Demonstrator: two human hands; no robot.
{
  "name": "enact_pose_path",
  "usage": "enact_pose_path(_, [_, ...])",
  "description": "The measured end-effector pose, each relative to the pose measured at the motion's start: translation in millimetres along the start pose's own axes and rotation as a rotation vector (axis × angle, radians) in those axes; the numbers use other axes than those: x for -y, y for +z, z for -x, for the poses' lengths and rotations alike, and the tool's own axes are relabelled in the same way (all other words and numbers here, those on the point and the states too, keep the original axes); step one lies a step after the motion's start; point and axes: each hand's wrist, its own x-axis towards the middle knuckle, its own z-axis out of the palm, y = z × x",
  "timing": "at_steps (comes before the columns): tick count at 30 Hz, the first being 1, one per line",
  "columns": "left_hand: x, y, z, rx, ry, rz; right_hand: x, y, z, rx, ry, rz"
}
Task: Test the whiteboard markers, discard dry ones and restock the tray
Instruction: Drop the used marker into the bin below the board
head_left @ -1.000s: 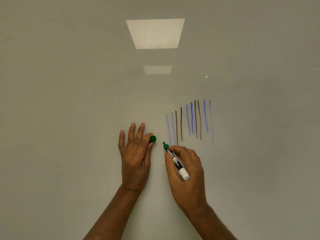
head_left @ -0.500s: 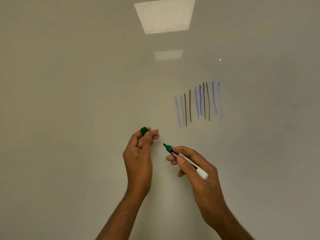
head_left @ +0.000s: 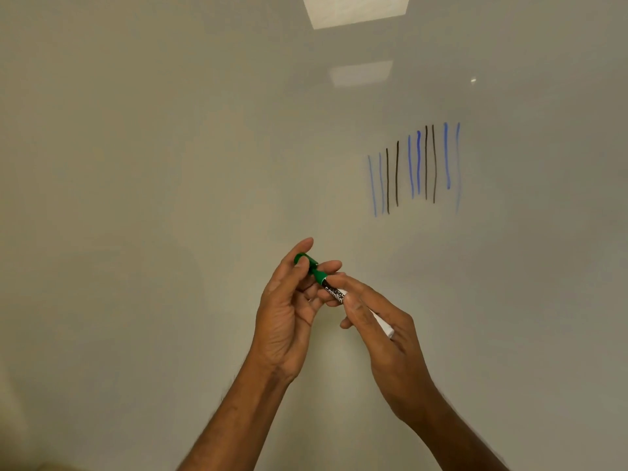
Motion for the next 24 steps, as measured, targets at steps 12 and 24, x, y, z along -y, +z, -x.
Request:
enact_pose_path(12, [16.5,-10.5,21.4,-0.057,-0.044,0.05,-16.4,14.7,16.8,-0.099,0.023,-0.047])
enact_pose_path(24, [26.5,-55.9,44.9,-0.084,0.034,-0.306,-47.5,25.9,49.2,-0.121,0.151,0.103])
